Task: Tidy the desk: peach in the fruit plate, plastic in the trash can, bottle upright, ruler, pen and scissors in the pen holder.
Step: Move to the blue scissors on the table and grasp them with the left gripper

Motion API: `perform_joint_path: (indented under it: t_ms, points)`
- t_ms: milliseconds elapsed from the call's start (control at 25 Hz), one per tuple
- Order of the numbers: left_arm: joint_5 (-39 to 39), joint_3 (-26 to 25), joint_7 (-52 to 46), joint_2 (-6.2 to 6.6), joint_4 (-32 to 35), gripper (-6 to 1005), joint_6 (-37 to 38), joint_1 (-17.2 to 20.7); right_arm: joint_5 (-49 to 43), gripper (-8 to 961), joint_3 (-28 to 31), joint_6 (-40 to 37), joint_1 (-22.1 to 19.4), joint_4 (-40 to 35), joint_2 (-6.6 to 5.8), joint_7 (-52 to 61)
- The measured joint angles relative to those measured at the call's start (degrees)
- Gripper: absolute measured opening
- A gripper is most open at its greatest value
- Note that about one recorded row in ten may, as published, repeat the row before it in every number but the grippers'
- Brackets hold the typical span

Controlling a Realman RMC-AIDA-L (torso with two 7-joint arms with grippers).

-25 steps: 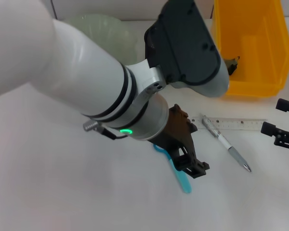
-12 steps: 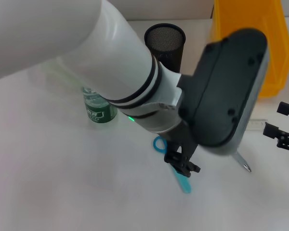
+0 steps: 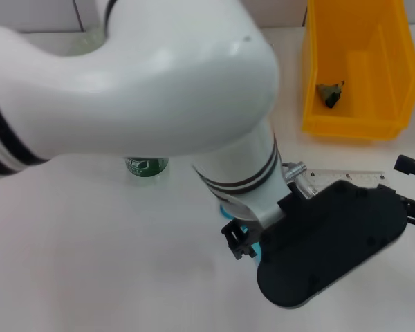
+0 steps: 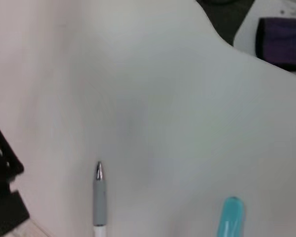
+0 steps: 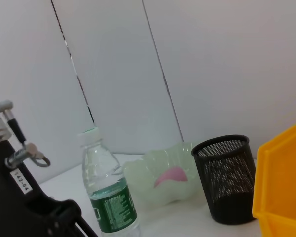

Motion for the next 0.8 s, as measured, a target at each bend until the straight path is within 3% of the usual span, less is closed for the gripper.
perform_joint_path:
  t_ms: [120, 200, 400, 800]
  points:
    - [-0.2, 0.7, 0.7, -0.06, -0.8, 759, 0.0, -1.4, 0.0, 827, 0.0, 0.1, -0.1, 0.6, 0.0, -0.5]
    - [-0.7, 3.7, 1.4, -0.19, -3.5, 758, -0.1, -5.4, -0.1, 827, 0.0, 0.1, -0.6, 0.7, 0.0, -0.6]
    - [-3.3, 7.4, 1.9, -0.23, -9.1, 755, -1.4, -11.0, -0.2, 827, 0.1, 0.1, -1.0, 0.7, 0.0, -0.6]
    - [-4.2, 8.9, 2.2, -0.3, -11.5, 750, -4.2, -13.0, -0.3, 827, 0.1, 0.1, -1.0, 0.8, 0.0, -0.6]
